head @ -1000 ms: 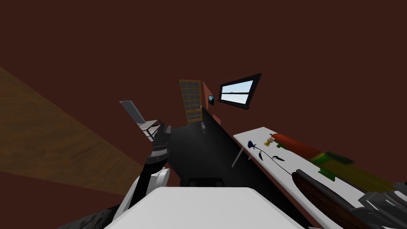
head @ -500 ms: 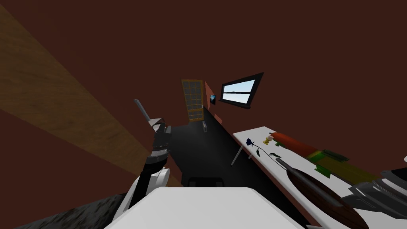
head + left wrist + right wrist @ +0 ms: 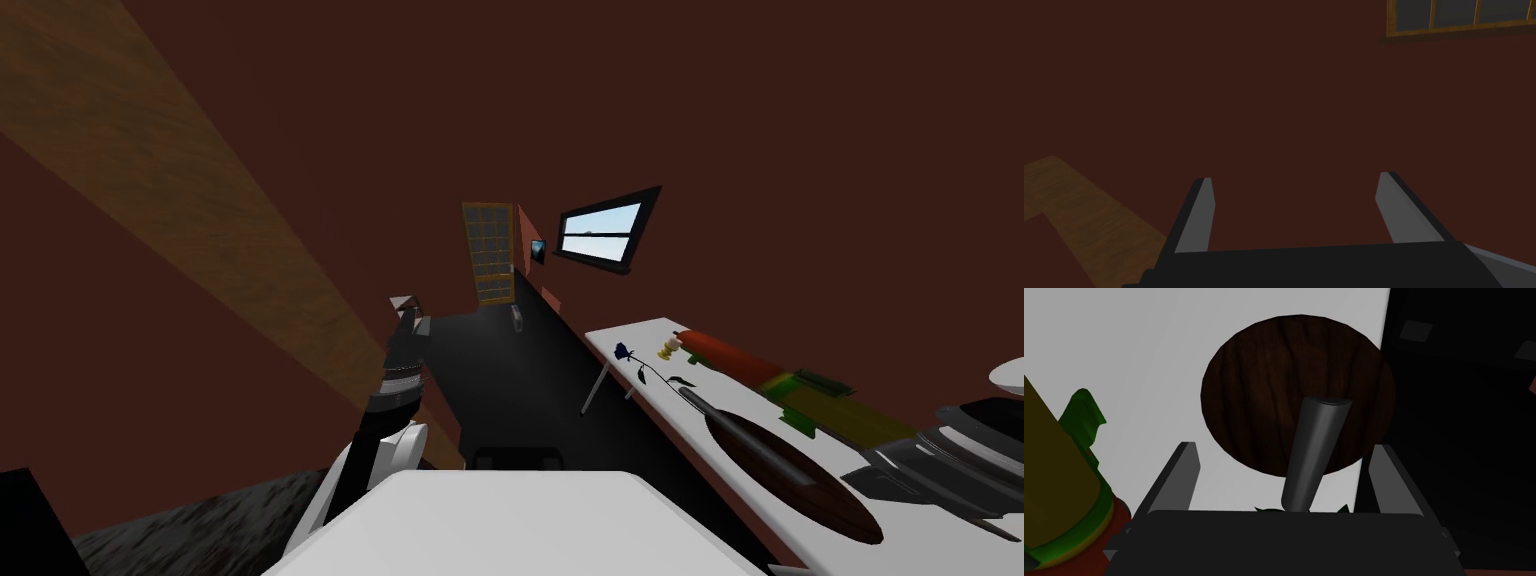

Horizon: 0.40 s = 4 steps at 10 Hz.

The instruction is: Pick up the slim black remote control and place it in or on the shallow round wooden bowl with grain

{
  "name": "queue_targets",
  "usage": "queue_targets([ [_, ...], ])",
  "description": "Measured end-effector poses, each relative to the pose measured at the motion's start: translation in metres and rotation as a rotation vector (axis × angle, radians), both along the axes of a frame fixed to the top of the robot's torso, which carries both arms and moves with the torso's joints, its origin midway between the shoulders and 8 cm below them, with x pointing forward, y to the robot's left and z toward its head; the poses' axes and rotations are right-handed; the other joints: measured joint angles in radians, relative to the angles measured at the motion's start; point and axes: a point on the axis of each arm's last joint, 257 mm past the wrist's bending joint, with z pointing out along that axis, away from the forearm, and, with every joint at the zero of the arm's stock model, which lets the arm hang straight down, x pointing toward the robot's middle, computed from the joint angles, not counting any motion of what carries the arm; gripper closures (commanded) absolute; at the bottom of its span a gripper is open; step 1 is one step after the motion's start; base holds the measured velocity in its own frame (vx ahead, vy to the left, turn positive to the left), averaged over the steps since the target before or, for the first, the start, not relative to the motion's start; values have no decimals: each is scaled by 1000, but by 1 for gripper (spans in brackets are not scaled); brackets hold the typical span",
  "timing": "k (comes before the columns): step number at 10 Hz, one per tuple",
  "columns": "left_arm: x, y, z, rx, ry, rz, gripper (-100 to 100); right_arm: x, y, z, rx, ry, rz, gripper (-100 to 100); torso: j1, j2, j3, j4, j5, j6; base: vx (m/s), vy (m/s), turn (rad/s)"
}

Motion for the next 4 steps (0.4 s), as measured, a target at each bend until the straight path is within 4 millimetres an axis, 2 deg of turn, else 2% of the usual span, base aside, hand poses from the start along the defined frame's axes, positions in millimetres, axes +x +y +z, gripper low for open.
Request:
queue_targets([
  [4,0,0,0,0,0,0,0,0,0,0,0,0,0,0,0,-2,-1,-1,0,0,0,0,0],
])
